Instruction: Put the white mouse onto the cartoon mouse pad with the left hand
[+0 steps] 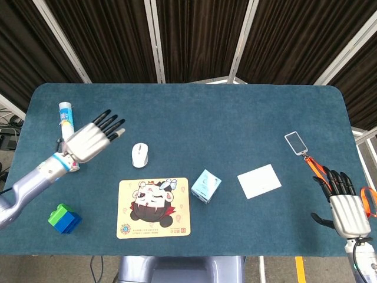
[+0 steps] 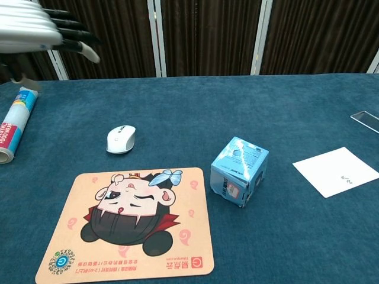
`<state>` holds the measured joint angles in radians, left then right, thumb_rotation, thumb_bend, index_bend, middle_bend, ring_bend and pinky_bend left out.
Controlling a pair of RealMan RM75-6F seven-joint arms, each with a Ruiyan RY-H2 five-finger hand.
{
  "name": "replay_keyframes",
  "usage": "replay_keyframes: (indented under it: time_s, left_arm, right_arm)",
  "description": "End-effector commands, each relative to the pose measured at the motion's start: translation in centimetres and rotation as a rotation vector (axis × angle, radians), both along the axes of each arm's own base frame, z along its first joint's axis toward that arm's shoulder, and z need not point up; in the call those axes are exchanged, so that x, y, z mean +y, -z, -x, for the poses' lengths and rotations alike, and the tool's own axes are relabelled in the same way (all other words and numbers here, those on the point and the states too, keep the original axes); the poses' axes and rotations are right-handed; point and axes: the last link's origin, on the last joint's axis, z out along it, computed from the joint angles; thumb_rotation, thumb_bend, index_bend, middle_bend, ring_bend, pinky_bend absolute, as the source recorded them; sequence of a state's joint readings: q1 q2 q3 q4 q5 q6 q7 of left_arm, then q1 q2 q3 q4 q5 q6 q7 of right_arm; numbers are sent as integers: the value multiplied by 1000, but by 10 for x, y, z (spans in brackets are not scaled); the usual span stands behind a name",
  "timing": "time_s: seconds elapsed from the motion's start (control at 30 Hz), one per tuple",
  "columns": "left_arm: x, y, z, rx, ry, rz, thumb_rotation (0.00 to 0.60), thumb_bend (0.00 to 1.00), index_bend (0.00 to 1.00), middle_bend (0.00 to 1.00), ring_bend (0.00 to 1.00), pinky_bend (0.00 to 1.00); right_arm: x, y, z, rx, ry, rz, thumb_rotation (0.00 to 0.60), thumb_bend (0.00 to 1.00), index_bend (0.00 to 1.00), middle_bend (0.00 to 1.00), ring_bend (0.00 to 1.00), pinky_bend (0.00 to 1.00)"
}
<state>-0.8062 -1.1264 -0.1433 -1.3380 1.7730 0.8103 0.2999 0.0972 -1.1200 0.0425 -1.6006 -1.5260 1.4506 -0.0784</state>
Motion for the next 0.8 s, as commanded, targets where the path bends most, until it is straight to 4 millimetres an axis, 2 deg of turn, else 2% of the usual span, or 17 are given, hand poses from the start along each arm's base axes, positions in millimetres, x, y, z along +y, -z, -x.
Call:
replay_keyframes:
  time_s: [0.03,0.27,0.53,0.8]
  left_arm:
    - [12,25,-16,110,78,32,600,178,147,0,0,0]
    - [31,63,-24,233,111,87,600,177,166,0,0,0]
    - [46,88,-21,241,62,120,600,177,167,0,0,0]
    - [46,111,-23,236,64,157,600,175,154,0,0,0]
  right_arm:
    - [0,0,0,-3,5,-1,600,74,157,0,0,0]
    - [-2,-1,1,-6,21,-5,600,74,157,0,0,0]
    - [-3,-1,2,-6,37,-4,600,73,156,0,0,0]
    - [-3,-1,1,-10,42,-2,600,74,157,0,0,0]
